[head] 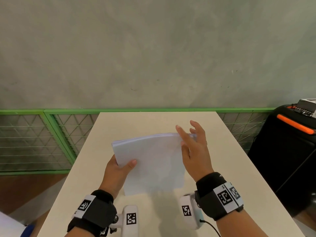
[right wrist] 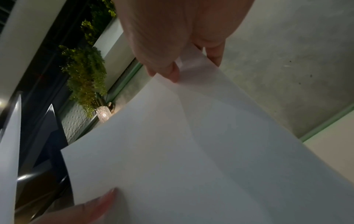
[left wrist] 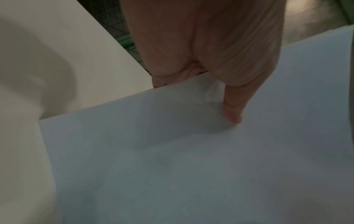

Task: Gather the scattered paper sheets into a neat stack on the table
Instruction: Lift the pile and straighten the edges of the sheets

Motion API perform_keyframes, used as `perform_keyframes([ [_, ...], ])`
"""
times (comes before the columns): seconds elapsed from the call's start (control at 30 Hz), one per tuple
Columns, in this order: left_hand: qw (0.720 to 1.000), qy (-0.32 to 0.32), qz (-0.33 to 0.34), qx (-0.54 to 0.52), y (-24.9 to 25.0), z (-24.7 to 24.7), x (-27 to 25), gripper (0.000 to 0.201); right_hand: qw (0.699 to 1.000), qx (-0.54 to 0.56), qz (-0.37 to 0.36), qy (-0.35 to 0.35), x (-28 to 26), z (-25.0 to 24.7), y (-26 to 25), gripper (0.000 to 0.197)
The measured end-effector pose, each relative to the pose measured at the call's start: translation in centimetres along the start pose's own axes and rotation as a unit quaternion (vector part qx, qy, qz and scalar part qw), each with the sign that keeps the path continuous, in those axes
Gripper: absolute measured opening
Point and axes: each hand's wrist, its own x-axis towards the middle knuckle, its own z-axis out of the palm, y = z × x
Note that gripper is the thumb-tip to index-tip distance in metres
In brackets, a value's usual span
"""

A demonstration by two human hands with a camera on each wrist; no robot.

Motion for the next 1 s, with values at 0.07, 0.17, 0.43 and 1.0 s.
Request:
perform_keyframes([
  [0.07, 1.000, 0.003, -0.001, -0.004, 0.1, 0.1, -0.1, 0.032, 1.000, 0.001, -0.008, 0.018, -0.2, 0.1, 0.0, 0.059],
  [0.17, 1.000, 0.008, 0.004, -0.002, 0.1, 0.0, -0.3, 0.046, 0.999, -0.045, -0.015, 0.012, -0.3, 0.0, -0.4, 0.060],
  [0.43, 0.999, 0.007, 0.018, 0.029, -0.3, -0.3, -0.1, 0.077, 0.998, -0.059, -0.024, 0.000, -0.5, 0.1, -1.3, 0.061],
  [1.0, 0.999, 0.018, -0.027, -0.025, -0.4, 0.0, -0.6, 0.035, 0.997, -0.067, -0.031, 0.037, -0.4, -0.2, -0.8, 0.043],
])
